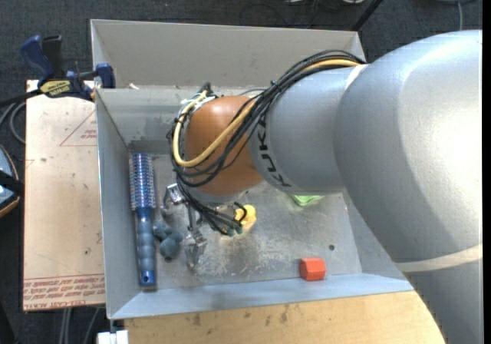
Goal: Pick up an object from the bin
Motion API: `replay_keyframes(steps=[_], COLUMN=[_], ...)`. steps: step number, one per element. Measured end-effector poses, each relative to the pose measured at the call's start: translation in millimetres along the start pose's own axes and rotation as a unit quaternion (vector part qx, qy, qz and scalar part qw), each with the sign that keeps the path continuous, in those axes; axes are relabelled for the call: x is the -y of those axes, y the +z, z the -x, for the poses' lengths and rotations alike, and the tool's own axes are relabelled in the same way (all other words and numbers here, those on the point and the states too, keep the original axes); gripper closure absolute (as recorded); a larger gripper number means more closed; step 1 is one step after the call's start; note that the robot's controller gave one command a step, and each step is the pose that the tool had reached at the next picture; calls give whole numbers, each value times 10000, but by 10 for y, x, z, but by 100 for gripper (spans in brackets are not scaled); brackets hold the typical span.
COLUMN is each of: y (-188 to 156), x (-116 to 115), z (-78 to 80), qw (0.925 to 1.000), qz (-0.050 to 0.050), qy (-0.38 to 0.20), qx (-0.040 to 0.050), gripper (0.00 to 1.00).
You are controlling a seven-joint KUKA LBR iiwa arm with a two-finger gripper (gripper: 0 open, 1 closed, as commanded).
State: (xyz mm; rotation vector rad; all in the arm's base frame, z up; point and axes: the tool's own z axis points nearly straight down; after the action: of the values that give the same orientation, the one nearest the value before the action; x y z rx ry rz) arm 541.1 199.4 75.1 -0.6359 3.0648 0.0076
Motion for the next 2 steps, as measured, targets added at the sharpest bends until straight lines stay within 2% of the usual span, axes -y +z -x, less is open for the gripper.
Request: replay_keyframes(steps=[1,2], y=[-15,0], x=[-2,0], z=[7,0], qw=[10000,10000], qz=[2,0], qy=[-1,-2], qx=[2,1], gripper=[100,0])
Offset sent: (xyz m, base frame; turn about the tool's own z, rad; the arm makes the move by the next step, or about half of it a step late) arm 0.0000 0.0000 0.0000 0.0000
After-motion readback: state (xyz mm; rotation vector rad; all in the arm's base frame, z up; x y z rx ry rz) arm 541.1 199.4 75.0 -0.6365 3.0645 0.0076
